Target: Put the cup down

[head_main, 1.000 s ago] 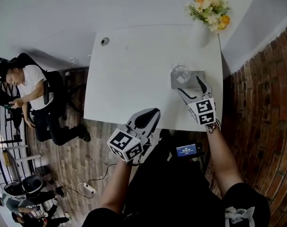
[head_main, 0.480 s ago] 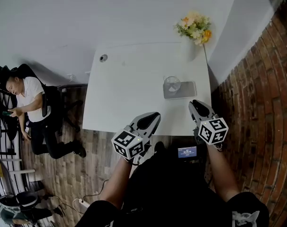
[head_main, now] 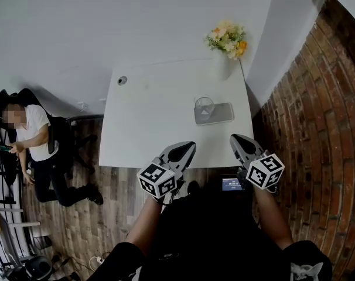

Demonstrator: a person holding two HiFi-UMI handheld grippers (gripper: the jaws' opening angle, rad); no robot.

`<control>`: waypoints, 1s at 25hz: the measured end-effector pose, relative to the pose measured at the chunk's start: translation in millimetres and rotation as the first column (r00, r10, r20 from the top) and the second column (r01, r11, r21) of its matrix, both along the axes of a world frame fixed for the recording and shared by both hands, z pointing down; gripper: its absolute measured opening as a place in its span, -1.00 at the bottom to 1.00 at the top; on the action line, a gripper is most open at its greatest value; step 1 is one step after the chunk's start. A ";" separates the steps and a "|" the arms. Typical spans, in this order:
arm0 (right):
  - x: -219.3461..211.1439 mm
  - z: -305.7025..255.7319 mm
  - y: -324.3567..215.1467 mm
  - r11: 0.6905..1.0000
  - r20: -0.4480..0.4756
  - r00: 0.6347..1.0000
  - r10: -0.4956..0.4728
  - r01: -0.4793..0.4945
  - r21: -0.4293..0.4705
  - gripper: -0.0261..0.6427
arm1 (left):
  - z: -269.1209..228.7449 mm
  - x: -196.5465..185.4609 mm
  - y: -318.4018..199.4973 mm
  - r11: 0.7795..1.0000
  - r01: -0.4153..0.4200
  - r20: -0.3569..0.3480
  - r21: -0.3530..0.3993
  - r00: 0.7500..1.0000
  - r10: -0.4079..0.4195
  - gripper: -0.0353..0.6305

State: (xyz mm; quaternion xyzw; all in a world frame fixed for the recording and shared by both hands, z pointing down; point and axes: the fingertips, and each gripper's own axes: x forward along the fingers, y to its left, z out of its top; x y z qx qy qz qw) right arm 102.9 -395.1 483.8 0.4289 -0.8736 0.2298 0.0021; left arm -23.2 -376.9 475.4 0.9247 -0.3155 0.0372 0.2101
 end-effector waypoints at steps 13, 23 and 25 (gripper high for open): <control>9.2 1.8 8.0 0.999 -0.045 0.998 0.044 -0.043 0.017 -0.88 | 12.3 4.3 7.1 0.999 -0.038 0.003 -0.025 0.999 0.038 -0.87; 5.9 3.6 -4.7 0.998 -0.045 0.997 0.058 -0.057 0.012 -0.88 | 10.8 -3.9 -1.1 0.999 -0.038 0.001 -0.025 0.999 0.038 -0.87; 5.5 3.6 -7.3 0.998 -0.047 0.997 0.057 -0.057 0.013 -0.88 | 10.6 -5.2 -3.1 0.999 -0.036 0.002 -0.025 0.999 0.036 -0.87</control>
